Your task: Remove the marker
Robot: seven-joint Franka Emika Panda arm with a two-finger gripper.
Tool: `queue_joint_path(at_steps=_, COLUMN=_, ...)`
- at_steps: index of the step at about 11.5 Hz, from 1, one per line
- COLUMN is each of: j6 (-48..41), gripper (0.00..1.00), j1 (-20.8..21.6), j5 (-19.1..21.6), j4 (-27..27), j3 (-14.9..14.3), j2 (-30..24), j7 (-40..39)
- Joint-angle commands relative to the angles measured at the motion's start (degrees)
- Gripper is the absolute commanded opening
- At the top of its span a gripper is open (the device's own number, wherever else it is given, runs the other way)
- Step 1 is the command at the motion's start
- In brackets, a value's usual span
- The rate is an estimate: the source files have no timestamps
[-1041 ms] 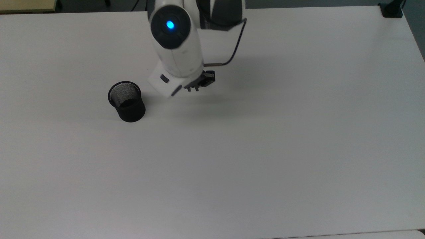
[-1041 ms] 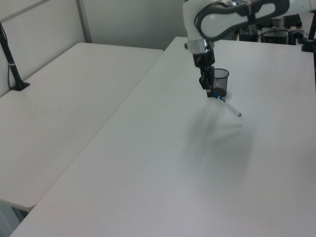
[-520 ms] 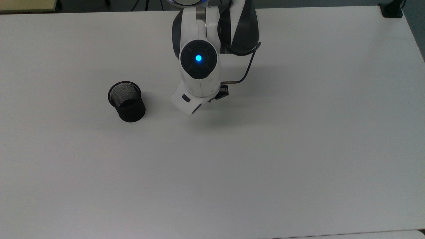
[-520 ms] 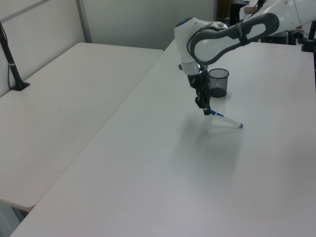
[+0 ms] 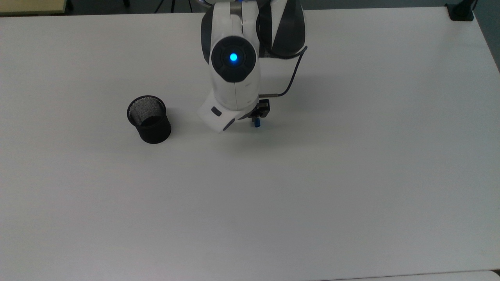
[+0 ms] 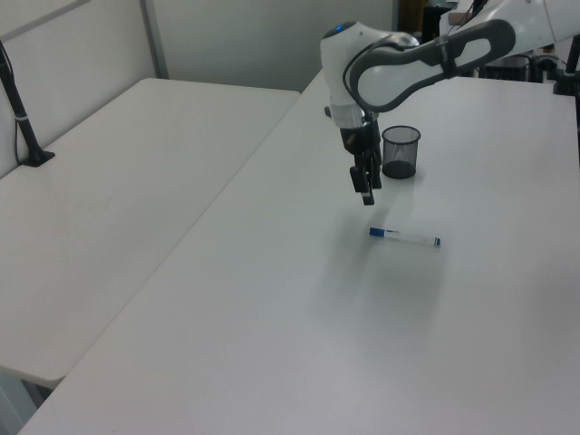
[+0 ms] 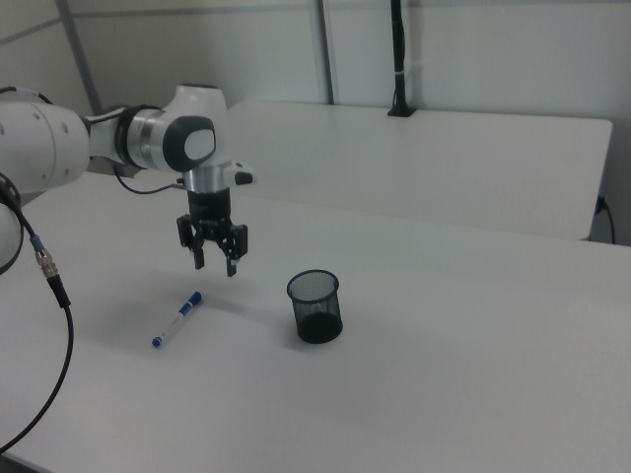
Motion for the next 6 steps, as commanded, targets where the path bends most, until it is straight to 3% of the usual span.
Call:
queue_joint_path(at_steps=1, j6=0.2, gripper=1.0, j1=-0.3, j5=-4.0, j4=-3.3, j3=0.1, j2=-8.6, j7=3.3)
queue_joint_path(at_steps=6, j6=-0.2, gripper=1.0, j1=-7.8, j5=-5.4, j4=-6.4, j3=1.1, j2=-19.5, j7=3.2)
